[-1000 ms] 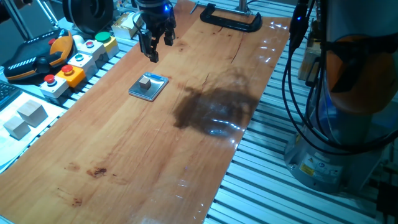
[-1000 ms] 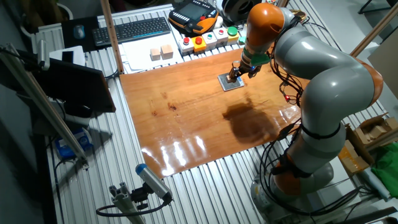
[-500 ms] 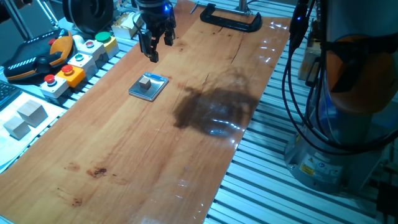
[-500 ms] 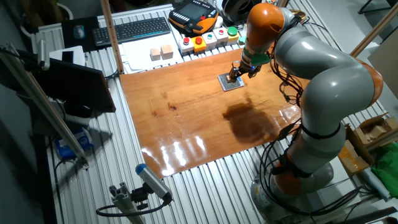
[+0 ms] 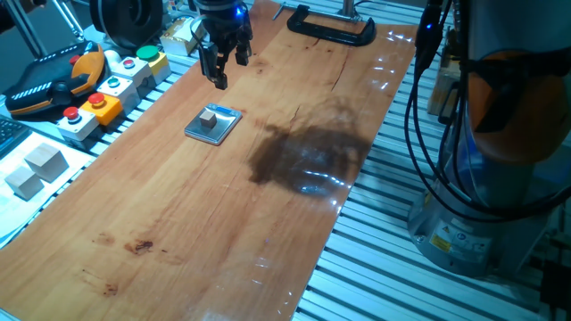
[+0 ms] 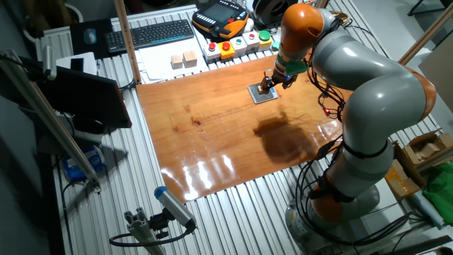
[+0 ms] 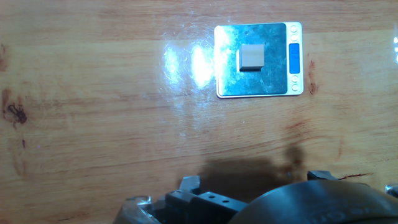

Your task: Remove the object from the scale

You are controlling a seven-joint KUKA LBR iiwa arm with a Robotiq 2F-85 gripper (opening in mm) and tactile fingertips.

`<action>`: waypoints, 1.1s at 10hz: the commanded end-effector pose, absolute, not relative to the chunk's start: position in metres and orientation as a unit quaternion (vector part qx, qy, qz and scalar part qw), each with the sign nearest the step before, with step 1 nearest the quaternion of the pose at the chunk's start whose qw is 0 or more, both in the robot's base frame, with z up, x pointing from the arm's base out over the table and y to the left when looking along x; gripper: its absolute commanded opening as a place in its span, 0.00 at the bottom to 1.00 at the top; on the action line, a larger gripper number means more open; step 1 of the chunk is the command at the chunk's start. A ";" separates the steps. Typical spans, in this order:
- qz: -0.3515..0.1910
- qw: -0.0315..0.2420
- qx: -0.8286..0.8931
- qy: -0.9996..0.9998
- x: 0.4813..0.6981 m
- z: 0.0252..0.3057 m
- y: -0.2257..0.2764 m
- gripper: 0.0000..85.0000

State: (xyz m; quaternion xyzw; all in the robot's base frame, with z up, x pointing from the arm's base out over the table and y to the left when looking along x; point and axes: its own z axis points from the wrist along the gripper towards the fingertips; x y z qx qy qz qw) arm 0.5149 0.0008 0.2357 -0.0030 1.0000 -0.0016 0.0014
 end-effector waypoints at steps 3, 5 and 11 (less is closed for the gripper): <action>-0.014 0.002 -0.019 1.000 0.515 0.238 0.002 0.01; -0.014 0.002 -0.019 1.000 0.516 0.238 0.002 0.01; -0.011 0.006 -0.019 1.000 0.525 0.225 0.004 0.01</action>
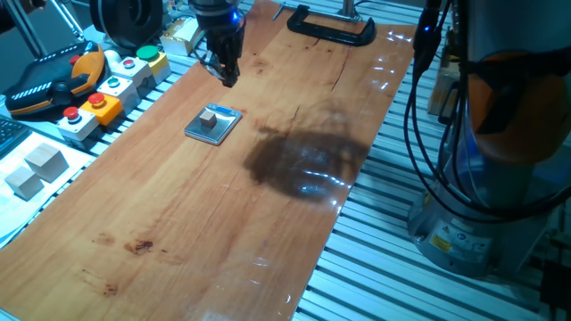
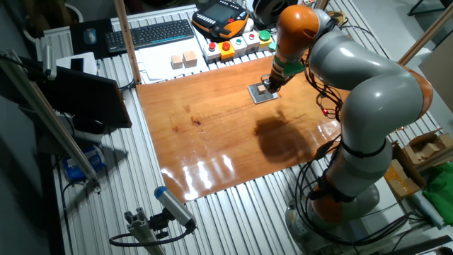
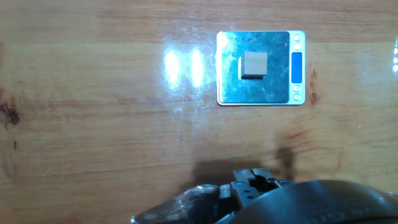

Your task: Remove the object from the scale

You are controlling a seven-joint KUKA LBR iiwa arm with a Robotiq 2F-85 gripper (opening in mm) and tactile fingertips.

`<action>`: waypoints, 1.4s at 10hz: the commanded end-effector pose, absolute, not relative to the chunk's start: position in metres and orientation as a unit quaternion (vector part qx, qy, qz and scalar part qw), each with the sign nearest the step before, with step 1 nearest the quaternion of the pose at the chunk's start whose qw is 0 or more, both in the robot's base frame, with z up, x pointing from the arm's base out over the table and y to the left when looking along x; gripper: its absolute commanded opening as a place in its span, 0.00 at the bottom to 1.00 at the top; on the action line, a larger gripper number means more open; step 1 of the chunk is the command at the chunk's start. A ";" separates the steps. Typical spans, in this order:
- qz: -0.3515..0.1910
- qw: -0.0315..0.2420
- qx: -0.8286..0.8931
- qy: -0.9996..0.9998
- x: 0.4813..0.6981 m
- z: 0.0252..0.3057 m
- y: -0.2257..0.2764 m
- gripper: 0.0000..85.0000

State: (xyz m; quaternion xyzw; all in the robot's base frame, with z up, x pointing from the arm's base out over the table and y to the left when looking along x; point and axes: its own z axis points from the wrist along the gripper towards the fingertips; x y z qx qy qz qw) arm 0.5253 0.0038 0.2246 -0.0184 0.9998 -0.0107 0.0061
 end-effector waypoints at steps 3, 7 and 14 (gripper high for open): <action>-0.007 0.008 -0.013 1.000 0.531 0.215 0.006 0.01; -0.014 0.016 -0.005 1.000 0.538 0.200 0.009 0.01; -0.025 0.006 0.031 0.999 0.544 0.171 0.020 0.01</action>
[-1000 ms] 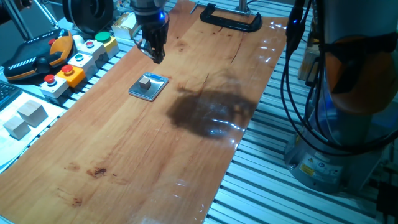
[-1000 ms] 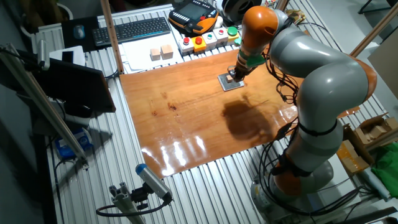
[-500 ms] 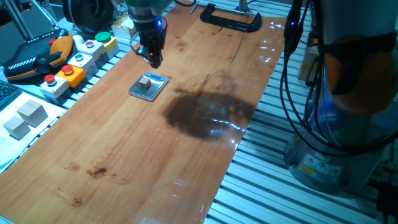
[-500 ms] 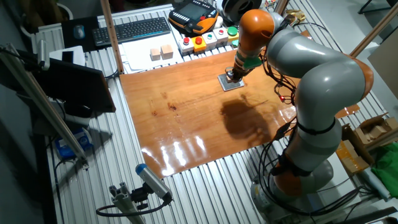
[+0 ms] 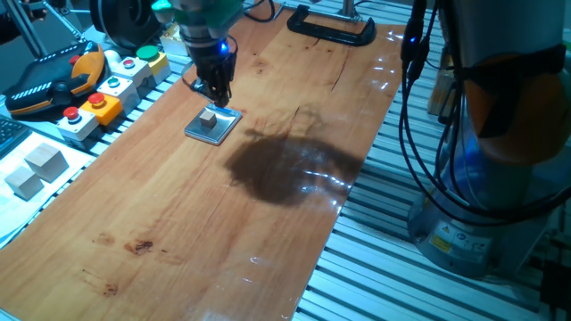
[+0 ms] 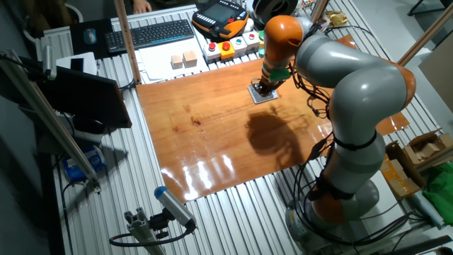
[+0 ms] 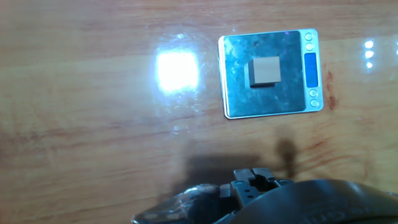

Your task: Remove the object from the scale

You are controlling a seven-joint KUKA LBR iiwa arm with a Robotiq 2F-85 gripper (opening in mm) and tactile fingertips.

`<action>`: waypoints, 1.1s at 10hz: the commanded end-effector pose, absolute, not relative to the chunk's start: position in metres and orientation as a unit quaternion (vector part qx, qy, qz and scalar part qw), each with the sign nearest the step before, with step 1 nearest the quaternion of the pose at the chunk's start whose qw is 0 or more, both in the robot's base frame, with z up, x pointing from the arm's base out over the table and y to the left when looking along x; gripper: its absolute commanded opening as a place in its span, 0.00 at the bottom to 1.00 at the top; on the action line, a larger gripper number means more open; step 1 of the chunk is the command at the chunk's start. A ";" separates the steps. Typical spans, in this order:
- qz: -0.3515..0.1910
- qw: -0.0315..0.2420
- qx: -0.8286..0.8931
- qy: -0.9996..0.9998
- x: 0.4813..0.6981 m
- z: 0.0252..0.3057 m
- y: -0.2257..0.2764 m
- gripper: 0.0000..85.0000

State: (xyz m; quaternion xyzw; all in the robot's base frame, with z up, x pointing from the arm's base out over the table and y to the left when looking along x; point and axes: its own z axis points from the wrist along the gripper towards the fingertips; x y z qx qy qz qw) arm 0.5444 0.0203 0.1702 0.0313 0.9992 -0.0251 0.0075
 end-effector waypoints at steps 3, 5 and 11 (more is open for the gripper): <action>-0.019 0.014 0.042 0.999 0.547 0.160 0.020 0.01; -0.008 0.015 0.047 0.999 0.548 0.158 0.020 0.01; -0.004 0.014 0.030 0.999 0.560 0.148 0.006 0.01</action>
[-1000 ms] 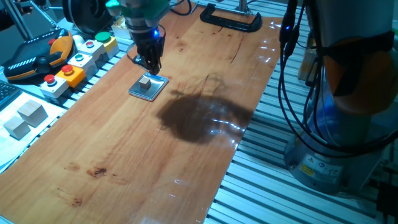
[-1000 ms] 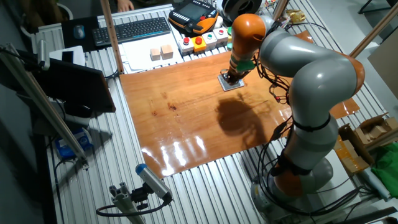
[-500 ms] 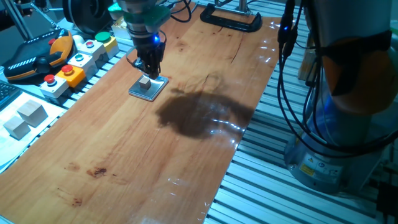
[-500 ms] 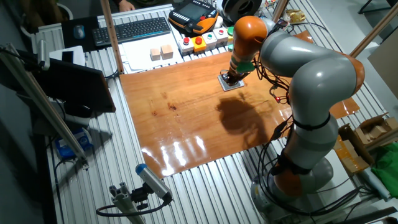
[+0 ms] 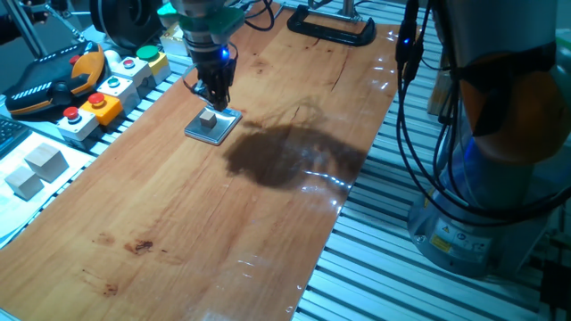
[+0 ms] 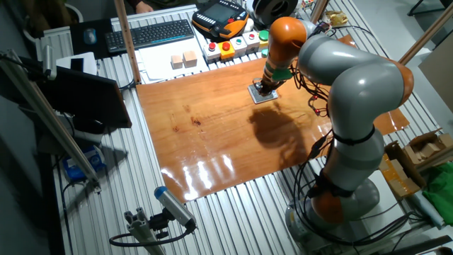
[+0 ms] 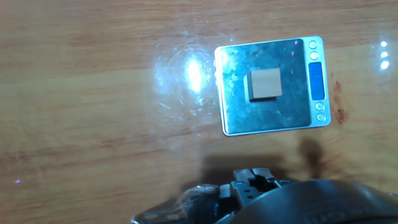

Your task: Remove the object from the scale

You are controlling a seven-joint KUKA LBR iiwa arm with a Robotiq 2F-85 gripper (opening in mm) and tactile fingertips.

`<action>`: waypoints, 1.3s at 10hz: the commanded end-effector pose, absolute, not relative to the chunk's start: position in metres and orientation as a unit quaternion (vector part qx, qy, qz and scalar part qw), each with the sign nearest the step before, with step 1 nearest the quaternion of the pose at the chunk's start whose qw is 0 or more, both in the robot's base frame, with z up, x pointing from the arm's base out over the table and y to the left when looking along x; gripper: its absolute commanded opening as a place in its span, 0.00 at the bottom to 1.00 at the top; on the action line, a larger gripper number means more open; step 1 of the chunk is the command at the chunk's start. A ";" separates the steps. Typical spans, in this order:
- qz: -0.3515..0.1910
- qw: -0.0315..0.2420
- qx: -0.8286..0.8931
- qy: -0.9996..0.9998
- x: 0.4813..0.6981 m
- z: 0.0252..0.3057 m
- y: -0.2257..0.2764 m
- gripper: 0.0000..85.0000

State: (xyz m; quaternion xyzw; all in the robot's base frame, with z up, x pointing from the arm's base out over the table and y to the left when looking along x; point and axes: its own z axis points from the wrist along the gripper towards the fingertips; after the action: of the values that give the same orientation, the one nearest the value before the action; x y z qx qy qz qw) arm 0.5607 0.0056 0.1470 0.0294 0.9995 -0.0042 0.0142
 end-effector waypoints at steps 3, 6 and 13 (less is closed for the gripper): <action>0.000 0.016 0.022 1.000 0.565 0.141 0.002 0.01; 0.003 0.016 0.014 1.000 0.567 0.140 -0.001 0.01; -0.016 0.013 -0.004 1.000 0.567 0.140 -0.001 0.01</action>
State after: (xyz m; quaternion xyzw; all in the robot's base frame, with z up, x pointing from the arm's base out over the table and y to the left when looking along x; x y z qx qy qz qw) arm 0.5673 -0.0011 0.1400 -0.0048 0.9997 -0.0167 0.0142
